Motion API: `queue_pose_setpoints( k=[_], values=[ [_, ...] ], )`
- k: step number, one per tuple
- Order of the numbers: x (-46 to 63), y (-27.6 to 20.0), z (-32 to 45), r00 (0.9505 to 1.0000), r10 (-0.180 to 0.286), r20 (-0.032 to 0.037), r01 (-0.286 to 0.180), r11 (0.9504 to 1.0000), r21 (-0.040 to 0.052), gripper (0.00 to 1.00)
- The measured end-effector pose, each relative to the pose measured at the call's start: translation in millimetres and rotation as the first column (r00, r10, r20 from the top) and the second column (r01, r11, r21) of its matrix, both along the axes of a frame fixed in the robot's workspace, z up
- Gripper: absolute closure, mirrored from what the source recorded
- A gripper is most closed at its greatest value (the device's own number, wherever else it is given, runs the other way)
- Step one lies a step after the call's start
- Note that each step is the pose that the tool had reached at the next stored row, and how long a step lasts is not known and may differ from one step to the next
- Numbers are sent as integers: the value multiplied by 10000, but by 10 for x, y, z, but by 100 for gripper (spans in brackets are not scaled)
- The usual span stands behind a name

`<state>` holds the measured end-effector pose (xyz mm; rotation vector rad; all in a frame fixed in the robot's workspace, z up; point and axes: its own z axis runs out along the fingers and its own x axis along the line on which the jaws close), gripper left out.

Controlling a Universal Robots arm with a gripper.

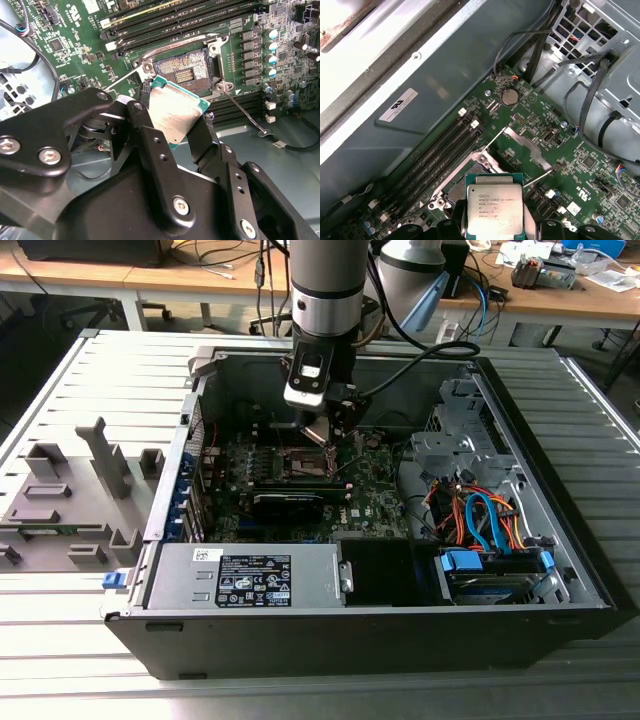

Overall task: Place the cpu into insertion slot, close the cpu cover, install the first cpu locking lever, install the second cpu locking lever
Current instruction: 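Place the cpu into insertion slot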

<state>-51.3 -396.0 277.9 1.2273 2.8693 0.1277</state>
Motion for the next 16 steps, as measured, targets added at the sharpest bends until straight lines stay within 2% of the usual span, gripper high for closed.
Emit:
queue_pose_setpoints(
  k=[16],
  values=[
    [0,0,0,9994,-333,0,333,9994,-6,46]
  ],
)
